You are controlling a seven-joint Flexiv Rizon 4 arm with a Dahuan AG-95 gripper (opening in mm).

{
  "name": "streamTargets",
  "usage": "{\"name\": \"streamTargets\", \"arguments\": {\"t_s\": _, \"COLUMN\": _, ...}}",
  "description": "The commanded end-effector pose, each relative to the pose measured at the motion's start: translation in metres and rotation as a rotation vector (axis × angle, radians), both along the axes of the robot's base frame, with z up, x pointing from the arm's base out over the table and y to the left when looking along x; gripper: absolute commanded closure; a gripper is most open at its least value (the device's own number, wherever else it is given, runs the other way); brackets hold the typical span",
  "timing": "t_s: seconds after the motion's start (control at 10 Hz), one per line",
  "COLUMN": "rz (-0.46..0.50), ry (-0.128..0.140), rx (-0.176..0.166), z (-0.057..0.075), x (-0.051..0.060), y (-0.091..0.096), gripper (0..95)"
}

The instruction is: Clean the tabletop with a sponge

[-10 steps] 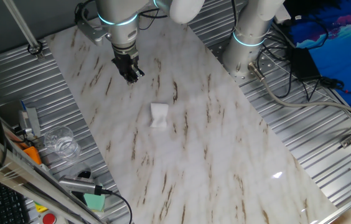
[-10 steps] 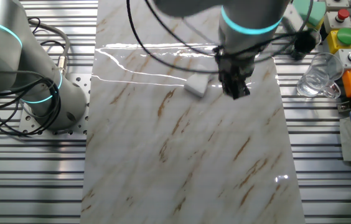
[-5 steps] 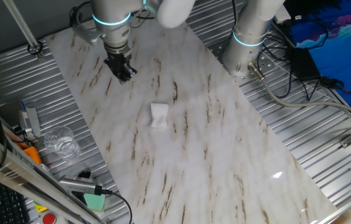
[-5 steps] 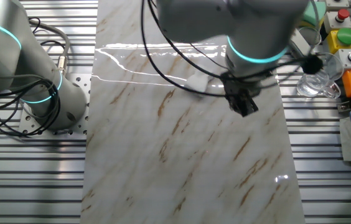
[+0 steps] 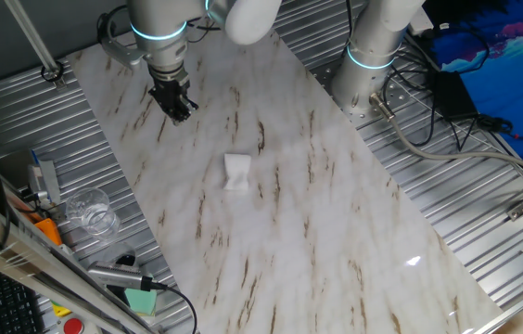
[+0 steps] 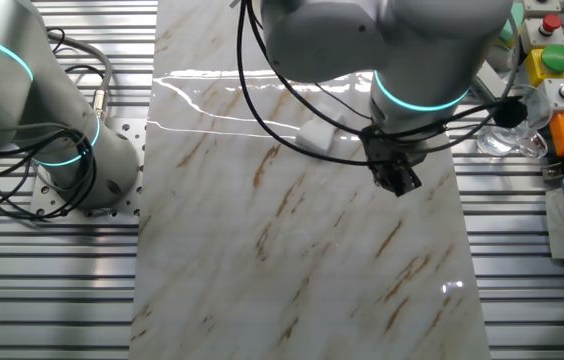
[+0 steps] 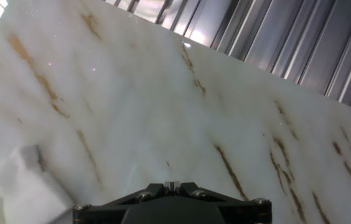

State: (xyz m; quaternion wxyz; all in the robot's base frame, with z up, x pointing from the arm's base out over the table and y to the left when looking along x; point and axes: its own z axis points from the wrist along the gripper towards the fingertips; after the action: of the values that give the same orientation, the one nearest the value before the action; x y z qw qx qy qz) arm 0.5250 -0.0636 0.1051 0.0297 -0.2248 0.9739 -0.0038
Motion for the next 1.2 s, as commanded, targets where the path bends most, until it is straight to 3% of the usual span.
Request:
{"name": "streamTargets", "arguments": {"t_s": 0.1, "rz": 0.003, "ry": 0.003, "rx": -0.001, "z": 0.0, "x": -0.0001, "y": 0.0002, "gripper": 95.0}}
{"name": "streamTargets", "arguments": {"t_s": 0.6, "rz": 0.033, "ry": 0.011, "rx": -0.008, "z": -0.0007, "x": -0.0025, "y": 0.0007, "gripper": 95.0}}
{"name": "streamTargets", "arguments": {"t_s": 0.8, "rz": 0.121, "ry": 0.011, "rx": -0.014, "z": 0.0003, "x": -0.0044, "y": 0.0001, "gripper": 95.0}}
{"name": "streamTargets", "arguments": {"t_s": 1.2, "rz": 0.12, "ry": 0.01, "rx": -0.009, "z": 0.001, "x": -0.0066, "y": -0.001, "gripper": 95.0}}
